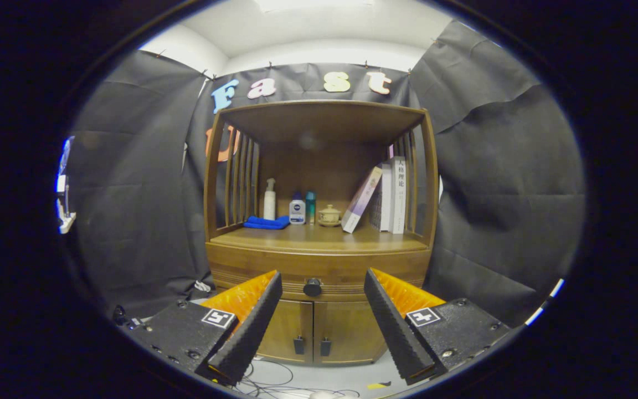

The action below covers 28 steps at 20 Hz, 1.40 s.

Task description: Pull open the drawer, take out the items inside it, and place them on the countertop above the cabinet.

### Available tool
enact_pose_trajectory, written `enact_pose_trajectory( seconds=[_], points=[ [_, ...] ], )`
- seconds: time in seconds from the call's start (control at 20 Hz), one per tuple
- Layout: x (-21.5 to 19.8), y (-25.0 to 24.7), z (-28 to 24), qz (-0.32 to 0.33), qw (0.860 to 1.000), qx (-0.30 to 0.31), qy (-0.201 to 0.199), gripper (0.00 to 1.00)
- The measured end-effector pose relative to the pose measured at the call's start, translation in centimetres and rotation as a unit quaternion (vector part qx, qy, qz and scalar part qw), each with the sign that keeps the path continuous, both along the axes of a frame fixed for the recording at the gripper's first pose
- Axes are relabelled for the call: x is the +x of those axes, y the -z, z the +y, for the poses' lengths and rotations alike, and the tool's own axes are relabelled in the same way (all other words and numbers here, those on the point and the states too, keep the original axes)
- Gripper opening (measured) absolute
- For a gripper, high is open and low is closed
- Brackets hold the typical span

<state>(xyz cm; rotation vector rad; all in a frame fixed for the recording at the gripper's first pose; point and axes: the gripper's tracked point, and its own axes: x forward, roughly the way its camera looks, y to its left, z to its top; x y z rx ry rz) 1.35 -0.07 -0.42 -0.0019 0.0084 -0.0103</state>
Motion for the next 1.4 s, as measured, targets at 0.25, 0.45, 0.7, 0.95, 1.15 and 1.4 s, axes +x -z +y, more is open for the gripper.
enact_pose_trajectory(
  seconds=[0.25, 0.45, 0.7, 0.95, 1.15, 1.4],
  points=[
    [3.5, 2.7, 0.0, 0.018, 1.000, 0.006, 0.001, 0.98],
    [7.9, 5.1, -0.1, 0.023, 1.000, 0.004, 0.000, 0.98],
    [12.1, 7.8, -0.6, 0.039, 0.999, 0.001, 0.004, 0.98],
    [14.8, 9.9, -1.0, 0.058, 0.998, 0.012, 0.004, 0.98],
    [16.1, 11.0, -1.2, 0.071, 0.997, 0.019, 0.007, 0.98],
    [17.3, 11.8, -1.3, 0.079, 0.997, 0.022, 0.009, 0.93]
  ],
)
